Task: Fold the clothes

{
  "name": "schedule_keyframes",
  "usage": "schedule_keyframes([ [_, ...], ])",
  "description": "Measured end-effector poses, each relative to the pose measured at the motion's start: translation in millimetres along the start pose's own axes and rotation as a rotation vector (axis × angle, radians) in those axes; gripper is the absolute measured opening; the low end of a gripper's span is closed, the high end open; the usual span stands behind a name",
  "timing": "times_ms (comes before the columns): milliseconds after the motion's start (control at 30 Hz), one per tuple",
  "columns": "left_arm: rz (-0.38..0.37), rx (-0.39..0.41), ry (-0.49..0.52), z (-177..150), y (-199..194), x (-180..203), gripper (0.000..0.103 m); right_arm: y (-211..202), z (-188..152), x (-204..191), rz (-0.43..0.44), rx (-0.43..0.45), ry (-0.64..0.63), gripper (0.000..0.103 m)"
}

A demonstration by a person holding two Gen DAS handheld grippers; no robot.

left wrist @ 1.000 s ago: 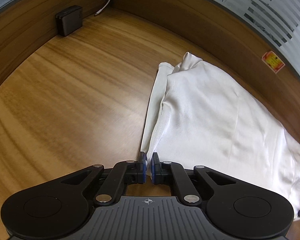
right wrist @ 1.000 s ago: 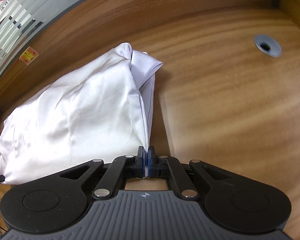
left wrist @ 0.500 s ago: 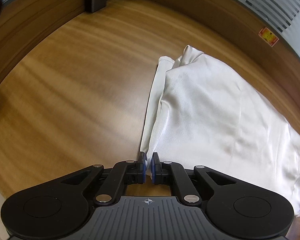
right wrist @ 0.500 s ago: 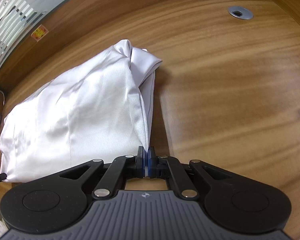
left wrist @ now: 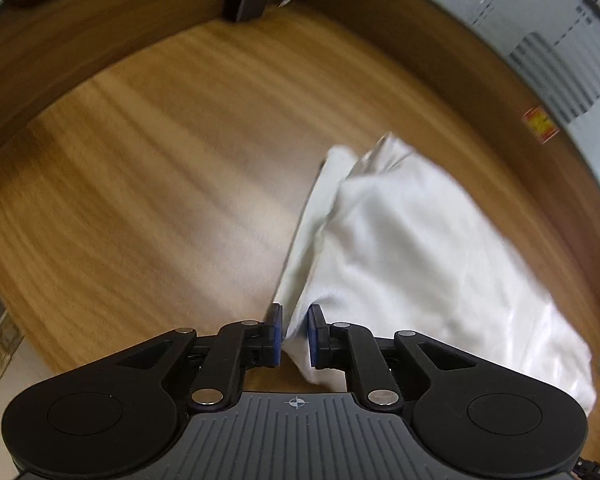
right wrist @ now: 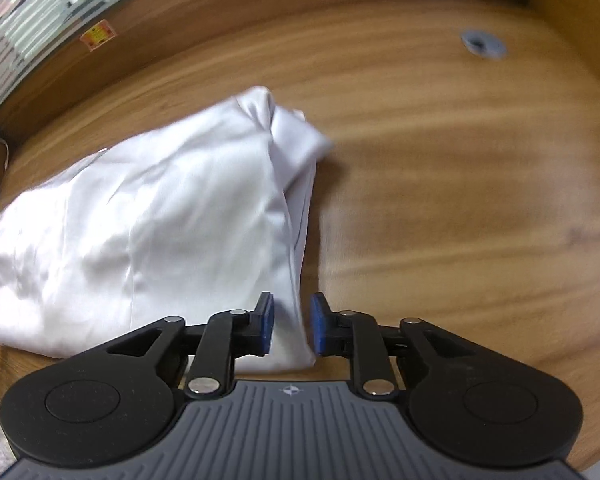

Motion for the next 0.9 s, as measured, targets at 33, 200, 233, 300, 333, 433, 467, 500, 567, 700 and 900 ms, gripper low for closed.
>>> schedule_keyframes([
  [33, -0.006, 0.01, 0.019, 5, -2, 5, 0.014, -4, 5, -2, -0.003, 0.018, -0.02, 0.03],
  [200, -0.019, 0.064, 0.161, 30, -2, 39, 0.017, -17, 26, -26, 0.009, 0.097, -0.111, 0.03],
  [233, -0.029, 0.067, 0.19, 34, 1, 47, 0.018, -18, 32, -31, 0.019, 0.111, -0.129, 0.03],
  [300, -0.049, 0.074, 0.248, 41, 7, 64, 0.019, -19, 39, -43, 0.045, 0.134, -0.169, 0.03],
  [333, -0.055, 0.074, 0.273, 44, 11, 71, 0.019, -19, 42, -49, 0.058, 0.142, -0.19, 0.03],
  [433, -0.077, 0.063, 0.31, 50, 26, 87, 0.02, -12, 47, -65, 0.067, 0.148, -0.253, 0.03],
  [467, -0.083, 0.057, 0.317, 51, 31, 90, 0.02, -9, 49, -69, 0.063, 0.146, -0.265, 0.03],
  [500, -0.089, 0.05, 0.324, 51, 36, 93, 0.02, -4, 50, -72, 0.062, 0.142, -0.274, 0.03],
  [567, -0.095, 0.039, 0.312, 53, 44, 95, 0.02, 6, 52, -76, 0.053, 0.131, -0.286, 0.03],
  [700, -0.078, 0.011, 0.246, 58, 60, 88, 0.02, 34, 54, -72, 0.023, 0.086, -0.274, 0.03],
  [900, -0.01, -0.048, 0.197, 57, 81, 68, 0.02, 57, 55, -62, 0.011, 0.034, -0.24, 0.03],
])
Point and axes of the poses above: each gripper's, at about its wrist camera, not at the fingertips, and y roughly the way its jaws point, x to its right, z to its top, the point moved 8 cm from there along y, roughly the way its jaws point, and after that the axes turned 14 degrees about y, right-handed, at the moved point
